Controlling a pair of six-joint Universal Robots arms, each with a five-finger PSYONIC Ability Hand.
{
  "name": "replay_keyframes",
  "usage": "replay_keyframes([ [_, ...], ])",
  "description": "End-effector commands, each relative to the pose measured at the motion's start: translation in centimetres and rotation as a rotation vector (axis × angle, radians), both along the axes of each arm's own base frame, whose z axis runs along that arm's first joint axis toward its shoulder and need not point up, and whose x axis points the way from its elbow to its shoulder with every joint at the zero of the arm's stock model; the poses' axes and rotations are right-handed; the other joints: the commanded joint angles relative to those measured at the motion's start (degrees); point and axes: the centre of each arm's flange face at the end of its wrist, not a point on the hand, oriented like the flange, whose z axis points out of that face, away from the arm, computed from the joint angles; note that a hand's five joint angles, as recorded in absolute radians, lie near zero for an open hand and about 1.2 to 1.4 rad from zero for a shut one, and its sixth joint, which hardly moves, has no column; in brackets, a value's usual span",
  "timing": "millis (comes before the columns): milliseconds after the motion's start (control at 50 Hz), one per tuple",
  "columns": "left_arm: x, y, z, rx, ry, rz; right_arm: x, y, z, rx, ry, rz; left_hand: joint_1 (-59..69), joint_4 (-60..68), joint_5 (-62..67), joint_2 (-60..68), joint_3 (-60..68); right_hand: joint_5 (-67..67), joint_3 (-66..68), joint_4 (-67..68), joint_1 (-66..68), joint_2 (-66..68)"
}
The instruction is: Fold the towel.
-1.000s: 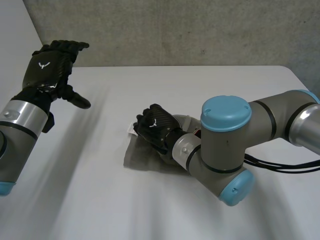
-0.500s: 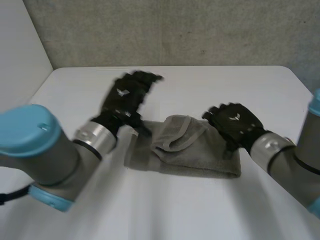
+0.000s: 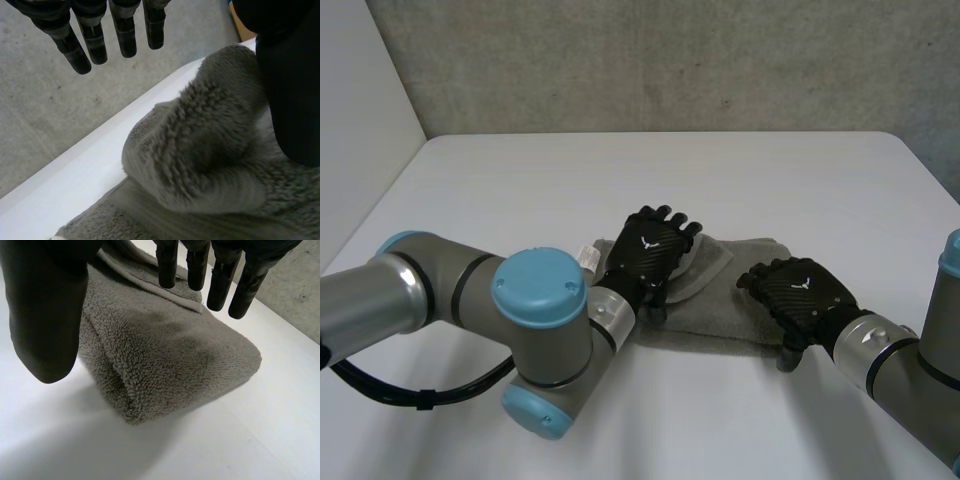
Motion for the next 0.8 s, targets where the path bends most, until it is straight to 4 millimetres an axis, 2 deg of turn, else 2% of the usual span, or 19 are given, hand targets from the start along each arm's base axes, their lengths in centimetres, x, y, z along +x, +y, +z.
replay_keyframes([
  [20, -0.5, -1.1, 0.2, -0.004, 0.001, 0.033, 0.1, 0.1, -0.2, -0.005, -0.001, 0.002, -2.93, -3.19, -10.85, -2.72, -2.02, 4.69, 1.69, 0.99, 2.34, 1.11],
  [120, -0.4, -1.5, 0.4, -0.018, 0.008, 0.068, 0.1, -0.1, -0.6, -0.004, 0.003, -0.001, -1.92, -2.18, -9.84, -1.72, -1.01, 7.71, 4.72, 4.02, 5.36, 4.14],
  [180, 0.0, -2.1, 0.5, -0.028, 0.009, 0.135, 0.1, -0.2, -1.2, 0.01, 0.009, -0.003, -0.74, -1.0, -8.66, -0.54, 0.17, 9.06, 6.06, 5.37, 6.71, 5.49],
  [220, 0.9, -2.9, -0.1, -0.028, -0.014, 0.241, 0.1, -0.4, -1.4, 0.015, 0.012, -0.005, 1.94, 1.67, -5.98, 2.14, 2.85, 9.4, 6.4, 5.7, 7.05, 5.82],
  [280, 1.4, -3.1, -0.3, -0.026, -0.028, 0.288, 0.1, -0.5, -1.5, 0.015, 0.012, -0.006, 2.29, 2.02, -5.63, 2.49, 3.2, 9.73, 6.74, 6.04, 7.38, 6.16],
  [340, 2.2, -2.9, -0.9, -0.008, -0.057, 0.338, 0.0, -0.7, -1.5, 0.006, 0.01, -0.011, 6.49, 6.23, -1.43, 6.69, 7.4, 10.24, 7.24, 6.55, 7.89, 6.66],
  [380, 3.2, -1.8, -2.1, 0.034, -0.111, 0.342, 0.0, -1.0, -1.5, -0.003, 0.009, -0.016, 10.35, 10.09, 2.43, 10.55, 11.26, 11.74, 8.75, 8.05, 9.39, 8.17],
  [480, 4.4, -0.2, -2.3, 0.066, -0.144, 0.344, 0.0, -1.1, -1.7, -0.006, 0.008, -0.016, 12.55, 12.28, 4.63, 12.75, 13.46, 12.59, 9.59, 8.9, 10.24, 9.02],
  [540, 4.9, 0.8, -2.1, 0.077, -0.152, 0.333, 0.0, -1.3, -1.9, -0.002, 0.01, -0.018, 12.38, 12.12, 4.46, 12.58, 13.29, 15.61, 12.61, 11.91, 13.25, 12.03],
  [640, 5.3, 1.2, -1.2, 0.067, -0.138, 0.334, 0.1, -1.6, -2.3, -0.002, 0.014, -0.024, 12.05, 11.78, 4.12, 12.25, 12.96, 21.31, 18.31, 17.62, 18.96, 17.74],
  [800, 5.1, 0.8, -0.5, 0.05, -0.116, 0.338, -0.1, -2.1, -2.8, -0.025, 0.04, -0.042, 11.88, 11.61, 3.95, 12.08, 12.79, 28.74, 25.75, 25.05, 26.39, 25.17],
])
